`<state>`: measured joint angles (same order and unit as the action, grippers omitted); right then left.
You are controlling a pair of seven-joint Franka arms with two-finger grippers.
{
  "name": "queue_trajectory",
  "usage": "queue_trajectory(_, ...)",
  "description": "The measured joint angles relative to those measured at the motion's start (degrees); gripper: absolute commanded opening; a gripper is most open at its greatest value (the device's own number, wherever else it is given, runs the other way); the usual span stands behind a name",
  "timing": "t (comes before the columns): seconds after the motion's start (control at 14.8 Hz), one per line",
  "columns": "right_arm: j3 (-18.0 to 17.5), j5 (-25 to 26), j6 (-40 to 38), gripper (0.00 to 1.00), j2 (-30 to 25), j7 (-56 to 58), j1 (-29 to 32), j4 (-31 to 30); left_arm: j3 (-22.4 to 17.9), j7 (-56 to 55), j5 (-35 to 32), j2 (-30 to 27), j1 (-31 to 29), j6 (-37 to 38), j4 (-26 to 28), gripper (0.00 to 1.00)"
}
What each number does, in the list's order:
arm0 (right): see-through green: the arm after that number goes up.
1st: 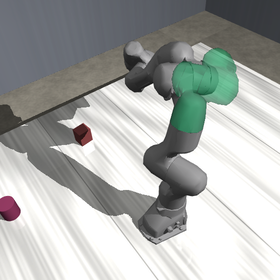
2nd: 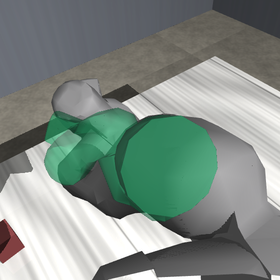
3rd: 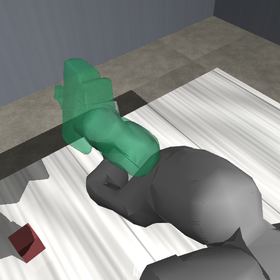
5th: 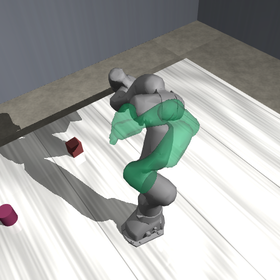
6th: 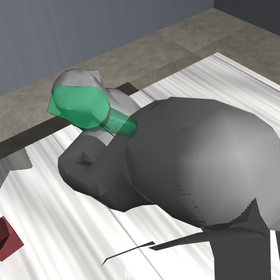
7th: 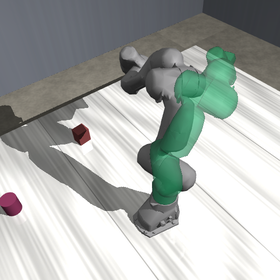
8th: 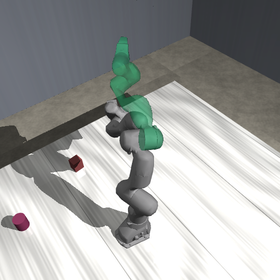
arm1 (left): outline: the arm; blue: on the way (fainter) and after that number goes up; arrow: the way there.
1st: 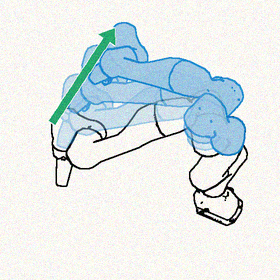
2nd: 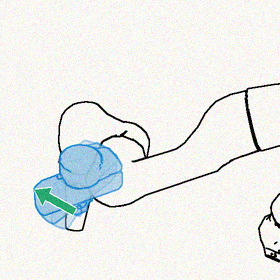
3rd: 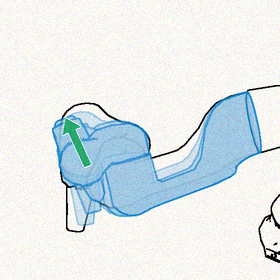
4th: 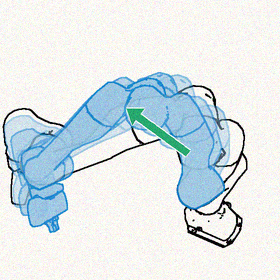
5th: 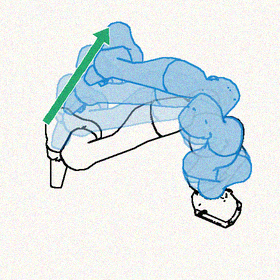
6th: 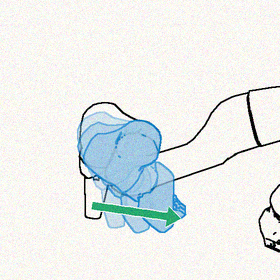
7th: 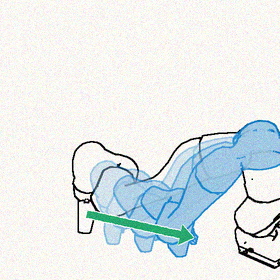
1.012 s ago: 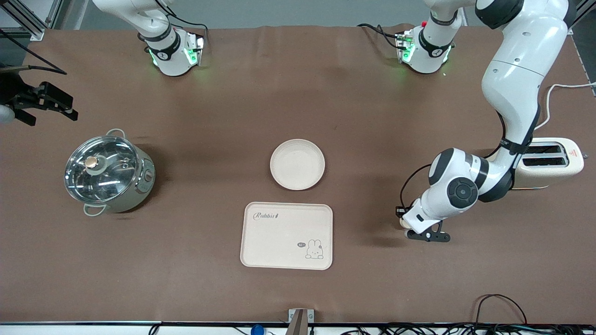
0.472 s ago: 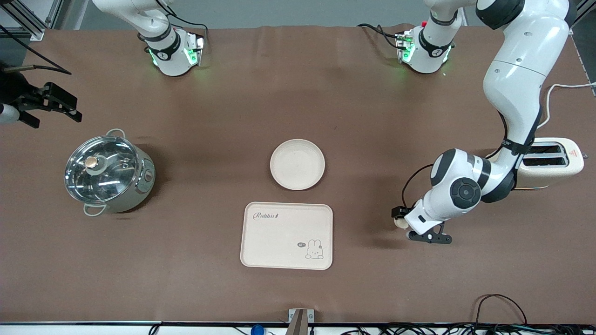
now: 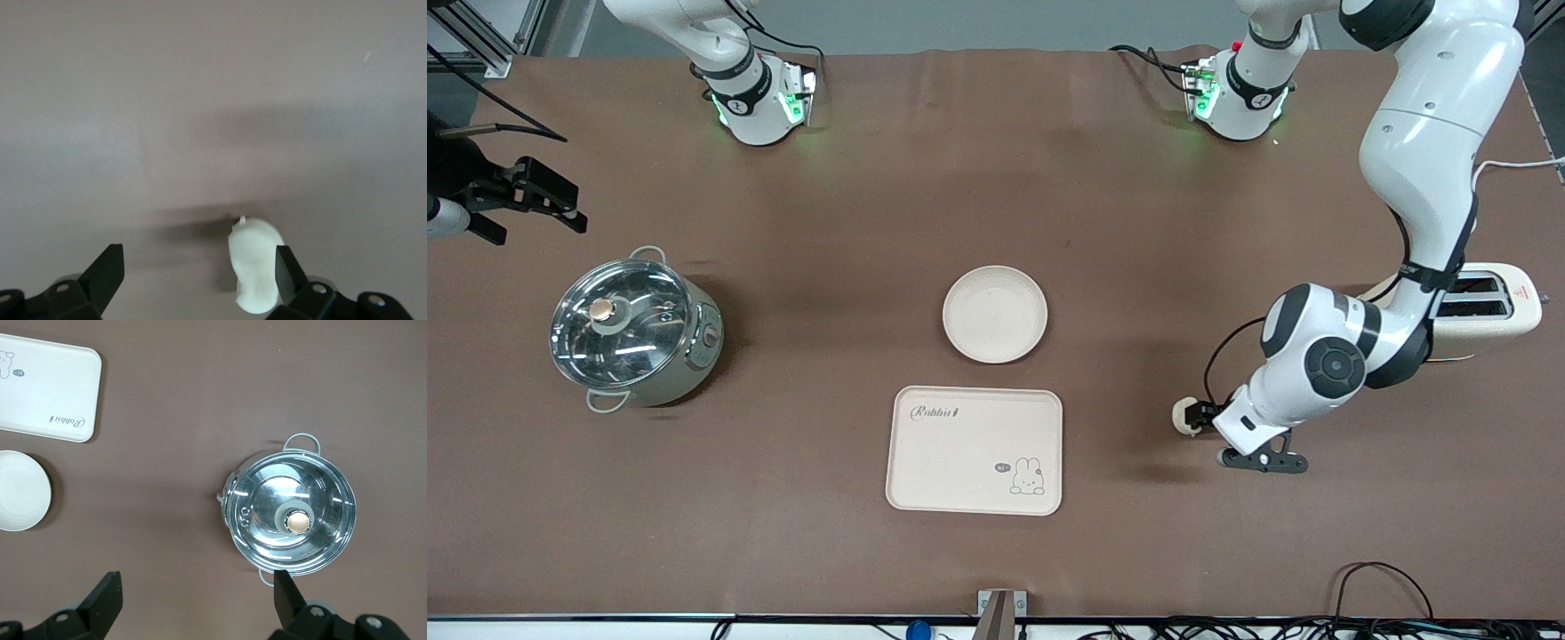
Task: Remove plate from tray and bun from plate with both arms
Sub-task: 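Lower the bun onto the table beside the toaster with the left gripper, then open the left gripper and release the bun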
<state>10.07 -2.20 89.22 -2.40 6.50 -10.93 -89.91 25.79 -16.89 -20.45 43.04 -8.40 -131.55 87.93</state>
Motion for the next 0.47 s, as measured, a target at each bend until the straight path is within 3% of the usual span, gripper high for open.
queue_trajectory(0.2, 0.01, 0.00, 0.07, 1.00, 0.00, 0.00, -0.01, 0.01, 0.77, 0.67, -0.01, -6.51, -0.11, 1.93, -1.18, 1.00)
queue_trajectory(0.47, 0.16, 0.00, 0.03, 1.00, 0.34, 0.00, 0.02, -0.02, 1.63, 3.49, 3.27, -16.88, -0.62, 12.05, -1.29, 1.00)
